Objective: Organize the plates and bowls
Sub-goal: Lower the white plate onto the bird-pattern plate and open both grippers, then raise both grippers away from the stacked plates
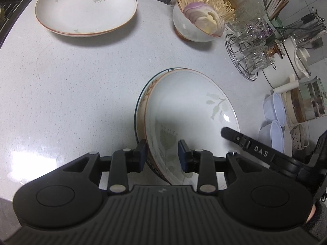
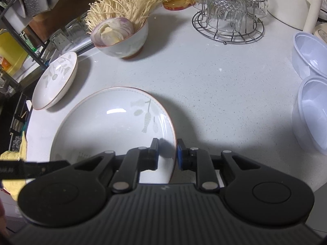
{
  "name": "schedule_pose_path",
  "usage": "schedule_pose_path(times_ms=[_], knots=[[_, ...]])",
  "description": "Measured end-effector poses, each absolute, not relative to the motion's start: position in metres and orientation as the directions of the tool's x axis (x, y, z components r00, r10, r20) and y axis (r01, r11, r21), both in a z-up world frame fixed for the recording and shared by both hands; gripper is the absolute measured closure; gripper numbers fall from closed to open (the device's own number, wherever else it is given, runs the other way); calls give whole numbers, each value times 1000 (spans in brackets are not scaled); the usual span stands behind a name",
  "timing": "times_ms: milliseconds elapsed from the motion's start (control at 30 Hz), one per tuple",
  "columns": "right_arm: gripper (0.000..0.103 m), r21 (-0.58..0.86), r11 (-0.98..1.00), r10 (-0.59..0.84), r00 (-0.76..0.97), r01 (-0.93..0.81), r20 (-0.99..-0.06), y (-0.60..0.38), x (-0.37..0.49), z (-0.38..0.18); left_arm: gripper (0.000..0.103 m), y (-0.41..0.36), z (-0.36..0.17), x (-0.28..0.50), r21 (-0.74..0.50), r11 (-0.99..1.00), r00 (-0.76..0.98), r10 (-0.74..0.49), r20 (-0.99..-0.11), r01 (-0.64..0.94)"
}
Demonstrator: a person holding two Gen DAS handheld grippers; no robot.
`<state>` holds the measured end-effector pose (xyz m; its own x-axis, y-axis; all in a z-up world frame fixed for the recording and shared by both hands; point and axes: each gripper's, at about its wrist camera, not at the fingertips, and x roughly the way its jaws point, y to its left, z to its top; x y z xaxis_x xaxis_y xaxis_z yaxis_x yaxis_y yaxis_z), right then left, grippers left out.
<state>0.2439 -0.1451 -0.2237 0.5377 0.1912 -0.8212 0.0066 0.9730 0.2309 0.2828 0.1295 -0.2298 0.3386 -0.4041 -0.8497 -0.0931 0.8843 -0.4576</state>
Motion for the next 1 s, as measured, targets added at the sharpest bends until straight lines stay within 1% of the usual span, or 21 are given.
schedule_pose_path(times_ms=[67,200,300,500,700,1000], knots=[[82,219,976,182,548,2,-817,-143,244,-222,60,130,-229,278,-447,889,330,-395,-858,-99],[82,221,975,178,553,12,-814,-144,246,-223,60,135,-232,271,-471,875,332,-414,-848,-111],[82,222,975,182,548,8,-816,-143,247,-223,60,135,-228,272,-450,886,343,-391,-854,-108],[82,214,976,152,586,37,-796,-148,244,-202,60,135,-191,272,-400,916,431,-350,-831,-27],[82,236,970,136,672,58,-728,-142,226,-155,60,141,-143,270,-359,931,515,-342,-786,71],[82,293,953,128,783,72,-609,-103,173,-90,60,167,-91,249,-328,921,570,-387,-725,209]])
